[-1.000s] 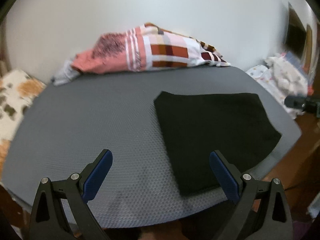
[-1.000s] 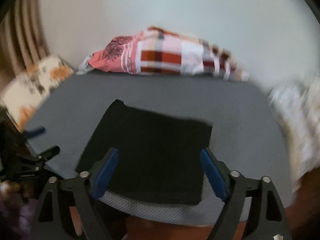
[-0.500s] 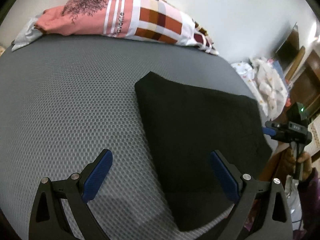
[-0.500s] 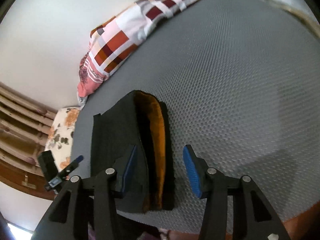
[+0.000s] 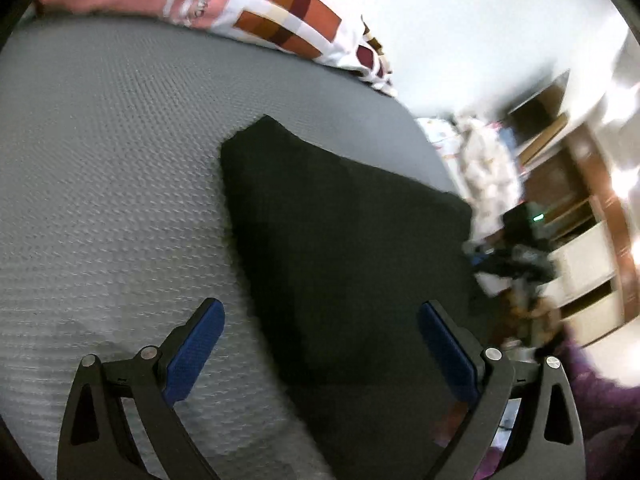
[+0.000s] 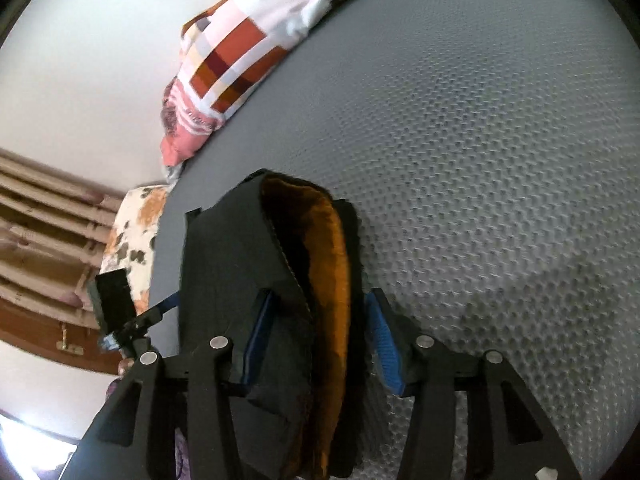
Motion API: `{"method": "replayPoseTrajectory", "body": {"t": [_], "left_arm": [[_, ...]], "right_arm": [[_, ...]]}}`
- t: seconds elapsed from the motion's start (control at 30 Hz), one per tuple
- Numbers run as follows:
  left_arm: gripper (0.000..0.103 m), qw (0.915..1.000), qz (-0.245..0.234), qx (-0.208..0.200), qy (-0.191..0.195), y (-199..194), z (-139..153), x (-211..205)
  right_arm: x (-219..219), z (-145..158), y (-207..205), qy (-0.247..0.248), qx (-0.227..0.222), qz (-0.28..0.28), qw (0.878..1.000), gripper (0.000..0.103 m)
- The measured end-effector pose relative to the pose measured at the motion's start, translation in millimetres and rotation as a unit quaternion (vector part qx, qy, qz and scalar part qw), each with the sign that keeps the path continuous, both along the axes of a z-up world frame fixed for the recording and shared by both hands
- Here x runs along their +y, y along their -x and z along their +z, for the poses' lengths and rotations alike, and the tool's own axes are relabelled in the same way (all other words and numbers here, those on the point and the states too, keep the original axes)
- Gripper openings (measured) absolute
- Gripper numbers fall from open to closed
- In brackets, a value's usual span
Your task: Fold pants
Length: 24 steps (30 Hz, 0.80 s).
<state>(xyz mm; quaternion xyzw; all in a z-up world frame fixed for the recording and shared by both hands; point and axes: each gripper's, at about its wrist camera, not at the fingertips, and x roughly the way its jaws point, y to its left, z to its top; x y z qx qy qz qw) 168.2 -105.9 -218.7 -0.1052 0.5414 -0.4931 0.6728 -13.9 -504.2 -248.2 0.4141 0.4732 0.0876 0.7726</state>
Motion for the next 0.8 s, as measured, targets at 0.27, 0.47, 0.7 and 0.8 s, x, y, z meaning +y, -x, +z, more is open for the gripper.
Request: {"method": "replayPoseTrajectory", "body": {"t": [0.27,0.47,0.7,0.8], "left_arm": [[0.097,0.9979,-0.041,0.039,0.031,0.0,-2.3,-7.9],[0.096,0.9981,-0.043,0.041,0.02,5.3,1.3,-14.4],[0.034,0.9969,-0.01,-0.046,-0.063,18.6,4.4,-18.4],[0.034,0.9989,-0.014,0.007,-0.044,7.4,-3.1,-9.9]], "right_arm": [[1.2,-8.7,-9.4,-0.041,-0.004,0.062,0.997,0.045],[6.1,-6.9,-17.9,-0.045,-0.006,0.078,0.996,0.054],[14.1,-4.4,-8.0,0.005,-0.015,0.068,0.998,0.03],[9.9,-7.3,-5.1,-0.009,-0.013,0.066,0.998,0.032]]}}
